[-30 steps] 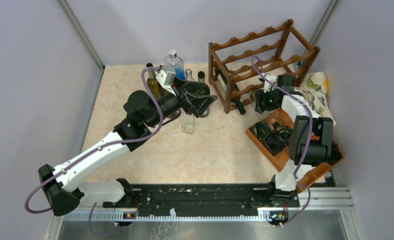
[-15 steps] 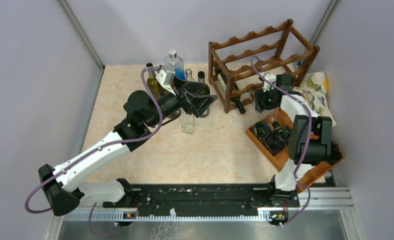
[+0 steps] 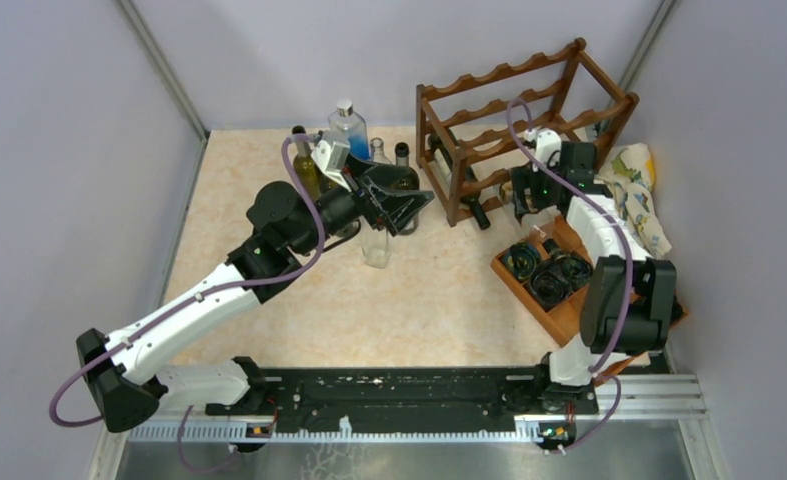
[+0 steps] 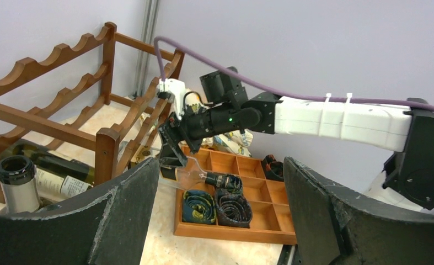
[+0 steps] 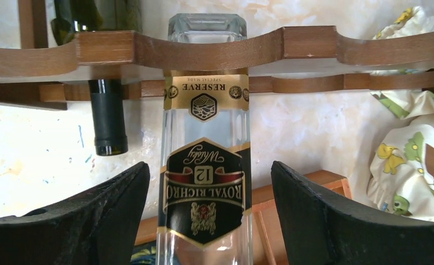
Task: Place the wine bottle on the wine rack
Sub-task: Place the wine bottle in the wine rack.
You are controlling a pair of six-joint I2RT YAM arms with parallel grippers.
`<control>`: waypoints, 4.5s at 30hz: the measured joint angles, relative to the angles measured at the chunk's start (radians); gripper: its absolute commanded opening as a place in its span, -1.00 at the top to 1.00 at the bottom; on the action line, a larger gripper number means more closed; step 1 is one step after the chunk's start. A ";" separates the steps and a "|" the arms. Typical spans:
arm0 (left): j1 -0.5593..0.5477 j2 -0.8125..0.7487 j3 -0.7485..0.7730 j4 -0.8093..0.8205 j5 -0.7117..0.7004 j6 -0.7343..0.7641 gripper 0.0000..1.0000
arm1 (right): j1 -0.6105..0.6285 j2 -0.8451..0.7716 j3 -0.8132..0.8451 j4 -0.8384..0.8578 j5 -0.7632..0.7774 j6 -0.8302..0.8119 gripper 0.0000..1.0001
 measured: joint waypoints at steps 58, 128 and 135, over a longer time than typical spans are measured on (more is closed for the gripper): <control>0.000 -0.026 -0.055 0.033 0.003 0.001 -0.78 | -0.091 -0.109 -0.182 -0.022 -0.058 -0.092 1.00; 0.000 0.025 -0.040 0.031 0.013 0.023 -0.78 | -0.124 -0.062 -0.143 -0.013 -0.104 -0.117 1.00; 0.000 0.026 -0.040 0.031 0.013 0.023 -0.79 | -0.115 -0.058 -0.175 0.056 -0.105 -0.138 1.00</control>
